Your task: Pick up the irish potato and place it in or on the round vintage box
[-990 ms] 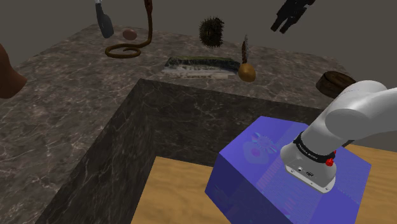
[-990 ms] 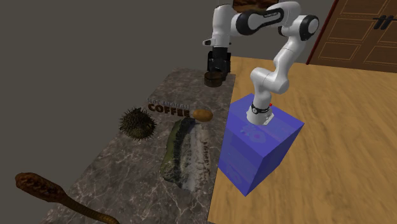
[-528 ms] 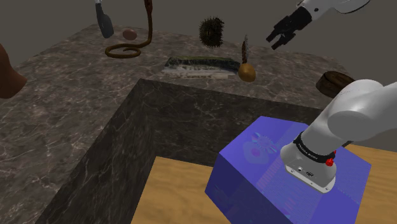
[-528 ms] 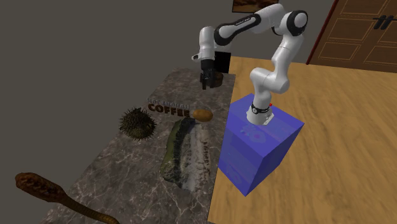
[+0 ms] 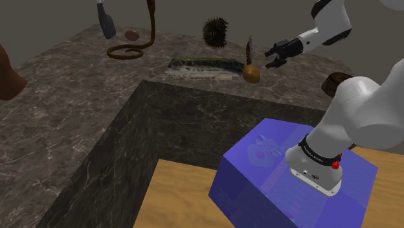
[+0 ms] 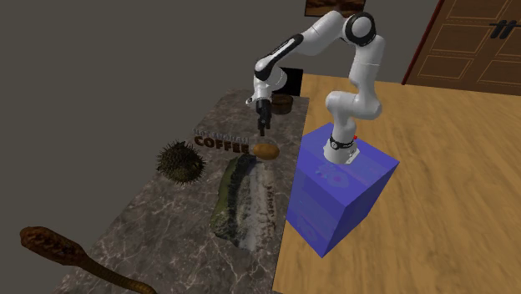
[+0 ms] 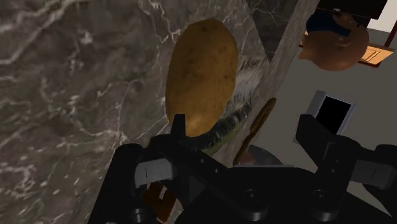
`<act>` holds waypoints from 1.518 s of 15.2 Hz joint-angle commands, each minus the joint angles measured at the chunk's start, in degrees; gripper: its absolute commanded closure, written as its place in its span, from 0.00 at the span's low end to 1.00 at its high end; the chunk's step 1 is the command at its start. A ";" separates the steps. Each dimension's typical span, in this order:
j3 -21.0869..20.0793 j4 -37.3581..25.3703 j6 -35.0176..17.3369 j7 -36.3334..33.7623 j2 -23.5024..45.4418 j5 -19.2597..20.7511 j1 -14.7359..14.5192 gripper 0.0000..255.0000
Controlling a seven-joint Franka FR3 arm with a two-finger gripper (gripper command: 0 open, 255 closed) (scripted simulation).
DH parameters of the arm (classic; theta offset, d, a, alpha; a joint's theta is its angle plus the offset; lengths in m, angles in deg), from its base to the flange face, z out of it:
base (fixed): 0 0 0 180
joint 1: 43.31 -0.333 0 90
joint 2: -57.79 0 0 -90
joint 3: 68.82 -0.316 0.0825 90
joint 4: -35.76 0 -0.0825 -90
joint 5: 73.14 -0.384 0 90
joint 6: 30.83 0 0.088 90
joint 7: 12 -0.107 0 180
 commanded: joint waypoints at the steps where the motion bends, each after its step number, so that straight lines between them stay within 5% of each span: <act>1: 30.40 -1.54 2.84 7.04 4.05 -8.40 -28.82 0.00; 2: 41.97 -2.16 2.20 8.12 0.99 -9.24 -40.08 0.00; 3: 35.26 -1.90 -5.52 4.48 -11.15 -2.79 -33.72 0.00; 11: 37.07 -0.57 -10.68 6.44 -13.19 -6.86 -40.31 0.00; 19: 37.95 -0.67 -9.98 6.91 -12.32 -7.61 -41.17 0.00; 20: 37.33 -0.47 -9.87 6.90 -11.86 -8.16 -40.89 1.00; 23: 37.52 -1.13 -8.46 6.34 -11.38 -7.38 -39.98 1.00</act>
